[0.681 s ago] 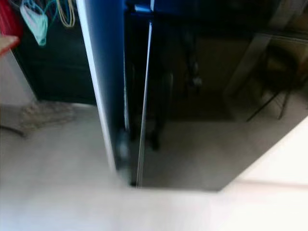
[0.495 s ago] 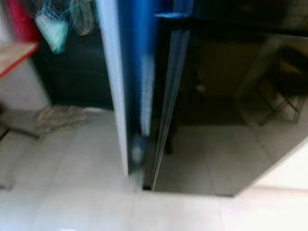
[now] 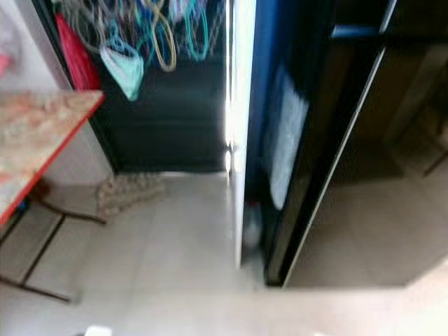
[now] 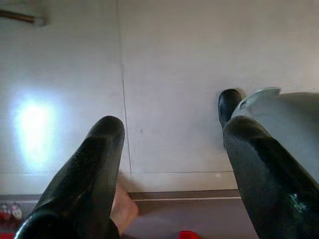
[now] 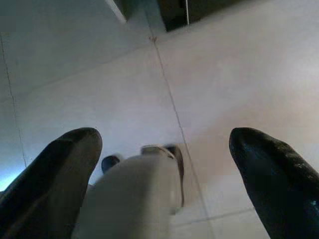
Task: Restocking fridge
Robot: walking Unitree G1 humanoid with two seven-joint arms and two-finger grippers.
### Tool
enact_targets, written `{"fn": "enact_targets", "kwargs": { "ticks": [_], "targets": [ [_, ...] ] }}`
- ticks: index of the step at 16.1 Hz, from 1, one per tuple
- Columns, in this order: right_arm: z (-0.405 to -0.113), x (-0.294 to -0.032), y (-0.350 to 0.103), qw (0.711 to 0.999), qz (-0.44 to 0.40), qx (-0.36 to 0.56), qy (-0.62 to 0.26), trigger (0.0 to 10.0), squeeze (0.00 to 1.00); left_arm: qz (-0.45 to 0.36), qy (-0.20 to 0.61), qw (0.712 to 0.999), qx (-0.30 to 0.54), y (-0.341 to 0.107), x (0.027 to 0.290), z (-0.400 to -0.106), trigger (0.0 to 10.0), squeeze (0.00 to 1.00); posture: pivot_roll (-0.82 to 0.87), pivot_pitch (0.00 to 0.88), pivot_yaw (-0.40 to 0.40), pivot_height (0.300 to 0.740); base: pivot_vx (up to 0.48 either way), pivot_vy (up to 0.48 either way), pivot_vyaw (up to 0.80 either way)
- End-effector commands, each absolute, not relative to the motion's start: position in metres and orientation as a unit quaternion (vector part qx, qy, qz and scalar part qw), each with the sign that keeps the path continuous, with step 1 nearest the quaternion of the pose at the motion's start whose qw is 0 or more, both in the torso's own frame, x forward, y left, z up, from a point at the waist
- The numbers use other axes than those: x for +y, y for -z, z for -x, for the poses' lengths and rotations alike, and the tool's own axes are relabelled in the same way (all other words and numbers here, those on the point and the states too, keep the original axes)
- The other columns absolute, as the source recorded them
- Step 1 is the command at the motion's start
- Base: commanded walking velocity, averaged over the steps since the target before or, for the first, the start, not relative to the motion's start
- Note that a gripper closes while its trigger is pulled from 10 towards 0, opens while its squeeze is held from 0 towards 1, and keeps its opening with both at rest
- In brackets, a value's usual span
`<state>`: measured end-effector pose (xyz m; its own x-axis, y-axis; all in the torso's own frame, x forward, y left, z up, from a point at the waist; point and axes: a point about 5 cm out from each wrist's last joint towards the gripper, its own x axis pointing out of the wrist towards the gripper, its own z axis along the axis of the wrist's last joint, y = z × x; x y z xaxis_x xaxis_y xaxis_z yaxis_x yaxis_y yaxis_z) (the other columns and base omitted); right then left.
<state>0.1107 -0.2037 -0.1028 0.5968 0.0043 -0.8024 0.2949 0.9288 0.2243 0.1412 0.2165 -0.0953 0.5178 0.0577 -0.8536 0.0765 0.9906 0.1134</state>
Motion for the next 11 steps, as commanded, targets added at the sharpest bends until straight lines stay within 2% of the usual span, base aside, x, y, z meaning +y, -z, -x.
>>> {"fn": "enact_targets", "kwargs": {
  "ticks": [1, 5, 8, 11],
  "targets": [
    [-0.104, -0.208, 0.104, 0.874, -0.172, 0.445, 0.095, 10.0, 0.0, -0.057, 0.007, 0.866, 0.497, 0.099, 0.213, -0.133, 10.0, 0.0, 0.06, 0.003, 0.015, 0.74, 0.0, 0.39, 0.0],
    [-0.091, -0.213, 0.105, 0.872, -0.176, 0.447, 0.099, 10.0, 0.0, -0.053, 0.011, 0.856, 0.514, 0.105, 0.211, -0.112, 10.0, 0.0, 0.07, 0.023, -0.01, 0.74, 0.0, 0.393, 0.0],
    [-0.085, -0.216, 0.106, 0.87, -0.17, 0.452, 0.102, 10.0, 0.0, -0.048, 0.012, 0.855, 0.517, 0.107, 0.208, -0.104, 10.0, 0.0, 0.08, 0.027, -0.018, 0.74, 0.0, 0.0, 0.0],
    [-0.084, -0.22, 0.105, 0.871, -0.15, 0.458, 0.095, 10.0, 0.0, -0.03, -0.02, 0.859, 0.51, 0.106, 0.218, -0.102, 10.0, 0.0, 0.09, 0.056, -0.036, 0.74, 0.0, 0.0, 0.0]
  ]
}}
